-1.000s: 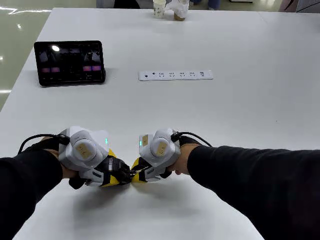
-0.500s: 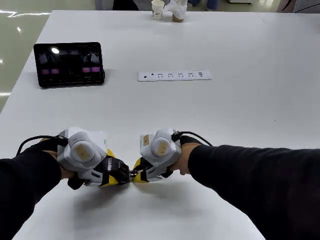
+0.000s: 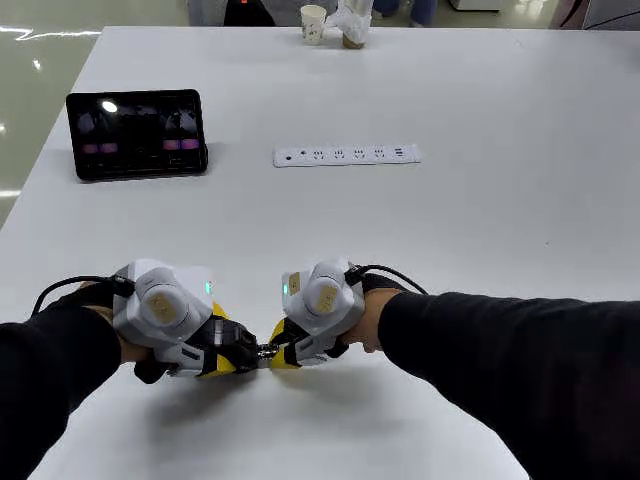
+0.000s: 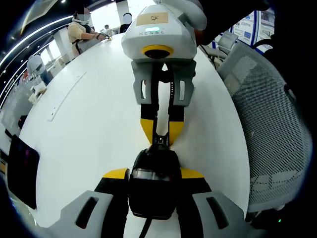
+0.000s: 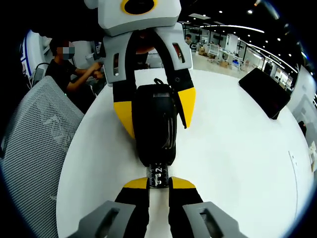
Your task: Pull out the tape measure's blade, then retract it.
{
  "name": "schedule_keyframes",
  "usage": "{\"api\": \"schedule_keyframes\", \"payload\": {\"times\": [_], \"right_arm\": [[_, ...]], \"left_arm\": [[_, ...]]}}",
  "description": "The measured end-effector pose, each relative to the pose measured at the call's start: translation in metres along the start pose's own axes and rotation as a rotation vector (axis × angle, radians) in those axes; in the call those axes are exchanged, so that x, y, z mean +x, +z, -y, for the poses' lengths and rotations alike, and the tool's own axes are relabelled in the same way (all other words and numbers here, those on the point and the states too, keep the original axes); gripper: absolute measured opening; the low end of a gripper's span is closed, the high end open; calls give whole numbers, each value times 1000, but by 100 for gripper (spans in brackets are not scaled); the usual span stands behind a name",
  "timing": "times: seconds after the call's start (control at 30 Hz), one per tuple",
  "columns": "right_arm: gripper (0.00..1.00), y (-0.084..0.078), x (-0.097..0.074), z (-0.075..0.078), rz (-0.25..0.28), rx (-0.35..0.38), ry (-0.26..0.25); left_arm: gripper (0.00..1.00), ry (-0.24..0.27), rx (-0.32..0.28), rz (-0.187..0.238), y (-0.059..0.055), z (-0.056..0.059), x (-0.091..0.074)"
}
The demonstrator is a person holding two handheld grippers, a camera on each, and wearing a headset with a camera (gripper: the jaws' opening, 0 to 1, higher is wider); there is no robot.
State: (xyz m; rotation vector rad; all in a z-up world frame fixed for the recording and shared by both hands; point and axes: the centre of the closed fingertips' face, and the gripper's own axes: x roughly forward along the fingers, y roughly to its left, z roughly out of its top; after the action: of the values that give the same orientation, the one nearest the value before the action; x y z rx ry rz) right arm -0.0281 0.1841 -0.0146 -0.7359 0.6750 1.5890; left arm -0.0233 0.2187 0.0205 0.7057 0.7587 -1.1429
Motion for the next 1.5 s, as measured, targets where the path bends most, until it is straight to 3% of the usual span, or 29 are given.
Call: {"api": "schedule_keyframes", "payload": {"times": [1.5], "right_arm": [[11,-19,-14,2,-28,3,-7]], "left_arm": [[31,5,-6,13,0,-1,0]]}}
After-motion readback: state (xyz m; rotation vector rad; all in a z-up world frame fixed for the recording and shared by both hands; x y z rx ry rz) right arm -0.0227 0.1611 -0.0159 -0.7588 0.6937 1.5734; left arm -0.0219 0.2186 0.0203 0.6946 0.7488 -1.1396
